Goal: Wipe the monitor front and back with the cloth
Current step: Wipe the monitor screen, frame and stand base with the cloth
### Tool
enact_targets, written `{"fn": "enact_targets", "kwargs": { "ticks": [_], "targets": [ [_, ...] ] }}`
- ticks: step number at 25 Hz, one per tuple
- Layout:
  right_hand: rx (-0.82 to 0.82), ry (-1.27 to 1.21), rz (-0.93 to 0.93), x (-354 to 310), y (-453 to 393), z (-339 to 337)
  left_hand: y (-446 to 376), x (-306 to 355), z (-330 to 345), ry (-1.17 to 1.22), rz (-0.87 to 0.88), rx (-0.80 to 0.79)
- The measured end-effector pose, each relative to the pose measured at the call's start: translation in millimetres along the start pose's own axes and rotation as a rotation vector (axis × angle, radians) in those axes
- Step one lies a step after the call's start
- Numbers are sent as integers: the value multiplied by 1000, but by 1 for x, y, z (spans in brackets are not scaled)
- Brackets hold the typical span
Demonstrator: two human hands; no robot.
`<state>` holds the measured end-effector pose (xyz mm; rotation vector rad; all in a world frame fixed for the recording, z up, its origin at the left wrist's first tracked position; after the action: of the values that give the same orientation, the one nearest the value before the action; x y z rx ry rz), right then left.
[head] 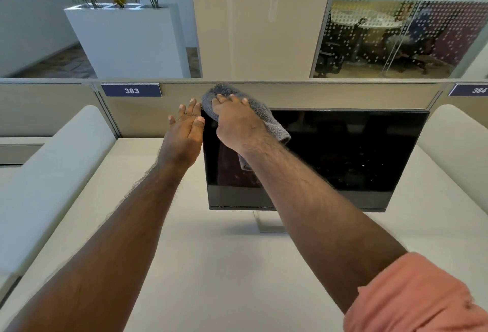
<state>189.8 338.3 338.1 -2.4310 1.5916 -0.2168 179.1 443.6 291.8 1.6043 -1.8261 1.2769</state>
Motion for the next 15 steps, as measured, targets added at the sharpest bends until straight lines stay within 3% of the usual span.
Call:
{"fn": "enact_targets", "kwargs": {
  "ticks": [5,11,13,15],
  "targets": [
    [37,31,122,68,26,-7,-4,12,7,-106,29,-1],
    [5,56,546,198,82,-16,-6,22,19,-332,65,-25],
    [16,77,538,187,73,-16,-6,25,24,-382,79,-34],
    [31,46,396,147,59,-7,-7,31,34,-401,96,-53]
  ]
}}
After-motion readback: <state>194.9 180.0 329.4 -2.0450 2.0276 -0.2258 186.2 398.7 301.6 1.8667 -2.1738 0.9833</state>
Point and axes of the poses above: each hand's wrist, its own y-axis away from the middle knuckle, its own z-axis out of the palm, x = y × z, the point moved 10 cm from there along -y, towards the middle knuckle, and after that the axes turned 14 degrees about y, right-handed, at the moved point
